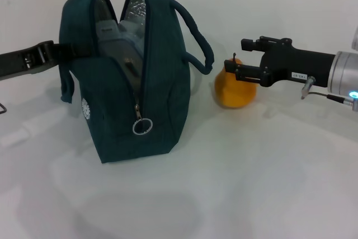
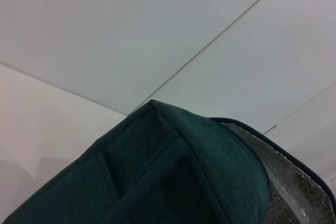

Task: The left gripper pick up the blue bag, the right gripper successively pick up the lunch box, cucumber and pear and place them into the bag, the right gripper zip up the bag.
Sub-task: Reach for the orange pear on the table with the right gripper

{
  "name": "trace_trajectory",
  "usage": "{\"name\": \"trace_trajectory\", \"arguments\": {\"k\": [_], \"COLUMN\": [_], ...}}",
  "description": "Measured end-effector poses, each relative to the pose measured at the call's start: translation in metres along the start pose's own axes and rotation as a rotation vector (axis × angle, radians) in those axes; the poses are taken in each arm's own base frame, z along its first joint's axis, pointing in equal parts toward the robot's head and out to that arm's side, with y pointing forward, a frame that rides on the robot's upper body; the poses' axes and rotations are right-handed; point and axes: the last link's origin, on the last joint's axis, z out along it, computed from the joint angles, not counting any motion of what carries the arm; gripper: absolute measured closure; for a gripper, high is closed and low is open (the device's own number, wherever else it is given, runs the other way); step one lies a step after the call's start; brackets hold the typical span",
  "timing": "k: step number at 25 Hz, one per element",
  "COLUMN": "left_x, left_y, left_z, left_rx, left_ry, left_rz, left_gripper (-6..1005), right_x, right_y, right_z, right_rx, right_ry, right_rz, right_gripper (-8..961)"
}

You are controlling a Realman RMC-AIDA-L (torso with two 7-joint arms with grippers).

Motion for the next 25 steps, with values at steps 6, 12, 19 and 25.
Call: {"name": "trace_trajectory", "arguments": {"k": [6,12,19,25], "left_x": [0.001,0.001,0.001,0.002], "left_y": [0.0,0.001,0.001,0.001], "left_z": [0.001,0.001,0.001,0.001], "left_rx": [-0.001,-0.002,-0.003,-0.007], "left_ry": [0.0,0.0,0.0,0.005], "left_rz": [0.001,0.001,0.001,-0.001], "left_gripper": [952,952,952,952], "right_x": [-0.004,-0.005,-0.003,-0.005], "right_y": [-0.002,-0.002,-0.002,-0.005], "right_z": [0.005,0.01,0.017,0.015], "right_rx": [0.009,0.007,0.014,0.028], "right_ry": [0.006,0.025,0.061,0.055], "right_rz": [-0.019,-0.045,-0.081,-0.082], "right_gripper": [259,329,595,733]}}
